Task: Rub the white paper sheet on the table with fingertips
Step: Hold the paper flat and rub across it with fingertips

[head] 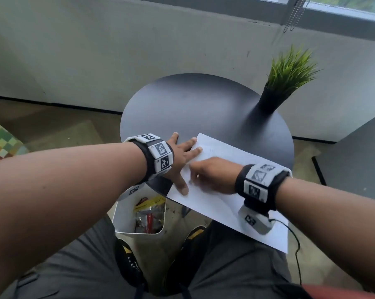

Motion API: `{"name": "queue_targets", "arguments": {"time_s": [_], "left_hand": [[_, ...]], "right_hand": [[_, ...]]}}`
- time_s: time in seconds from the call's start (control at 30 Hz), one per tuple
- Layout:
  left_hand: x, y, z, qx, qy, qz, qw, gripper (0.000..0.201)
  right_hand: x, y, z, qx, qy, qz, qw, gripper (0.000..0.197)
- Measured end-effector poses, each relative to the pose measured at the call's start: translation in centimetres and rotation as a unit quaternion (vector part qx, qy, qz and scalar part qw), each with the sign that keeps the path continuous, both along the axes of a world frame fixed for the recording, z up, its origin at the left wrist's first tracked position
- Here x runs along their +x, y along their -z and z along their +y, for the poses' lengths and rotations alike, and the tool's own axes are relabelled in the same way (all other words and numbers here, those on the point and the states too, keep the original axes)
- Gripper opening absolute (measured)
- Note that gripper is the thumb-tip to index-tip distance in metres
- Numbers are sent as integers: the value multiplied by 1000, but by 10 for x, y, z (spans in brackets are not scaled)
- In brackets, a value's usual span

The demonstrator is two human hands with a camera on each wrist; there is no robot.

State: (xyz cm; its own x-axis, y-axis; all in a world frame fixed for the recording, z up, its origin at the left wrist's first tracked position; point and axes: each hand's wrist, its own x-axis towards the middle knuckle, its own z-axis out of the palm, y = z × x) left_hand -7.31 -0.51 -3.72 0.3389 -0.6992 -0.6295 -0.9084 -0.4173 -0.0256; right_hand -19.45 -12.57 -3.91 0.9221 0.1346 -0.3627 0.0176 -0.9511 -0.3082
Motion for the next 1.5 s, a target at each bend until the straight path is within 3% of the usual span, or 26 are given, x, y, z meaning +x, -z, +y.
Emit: {"name": "queue_targets", "arguments": {"time_s": [0.13,0.2,0.27,0.33,0.47,0.53,0.6,0.67,0.8,0.83,1.0,1.07,1.2,1.27,1.4,1.5], "left_hand": [[-1,0,-1,-5,4,1,1000,136],[-3,-3,-2,-4,10,1,1000,135],[-5,-7,-3,4,24,-10,1000,134],[-5,-9,-3,9,26,-14,1000,133],[1,-3,-3,5,19,-2,1000,135],[2,-1,-5,10,22,-4,1000,138],[2,-1,-6,18,26,-10,999,139],[2,-1,-7,19,26,-11,999,138],[4,3,-6,7,29,-13,999,137],[4,4,-6,6,31,-14,999,137],[4,3,-8,14,35,-21,999,136],[5,4,-7,9,36,-16,999,135],[3,0,-10,17,24,-13,999,132],[-1,-2,-12,13,10,-6,1000,132],[-13,-2,-8,-26,-24,5,999,124],[-21,-8,-3,-33,-10,-13,999,124]], "right_hand": [[17,3,-35,-62,152,-47,985,15],[9,5,-14,-49,94,-60,993,17],[-9,4,11,8,-14,-18,1000,14],[-10,2,1,18,-31,17,999,11],[15,0,-41,-64,143,-33,987,13],[11,0,-22,-61,98,-40,993,19],[-2,1,8,-20,-8,-8,1000,18],[-5,-1,6,7,-33,21,999,15],[19,0,-43,-58,148,-17,987,17],[18,1,-42,-74,147,-28,986,17],[-11,2,12,1,-44,19,999,15],[-4,-1,-7,5,9,12,1000,15],[14,1,-56,-19,219,-6,975,18],[16,6,-58,-37,246,-4,969,21],[8,6,-38,-66,189,-39,979,20],[0,3,-15,-17,61,-33,997,16]]}}
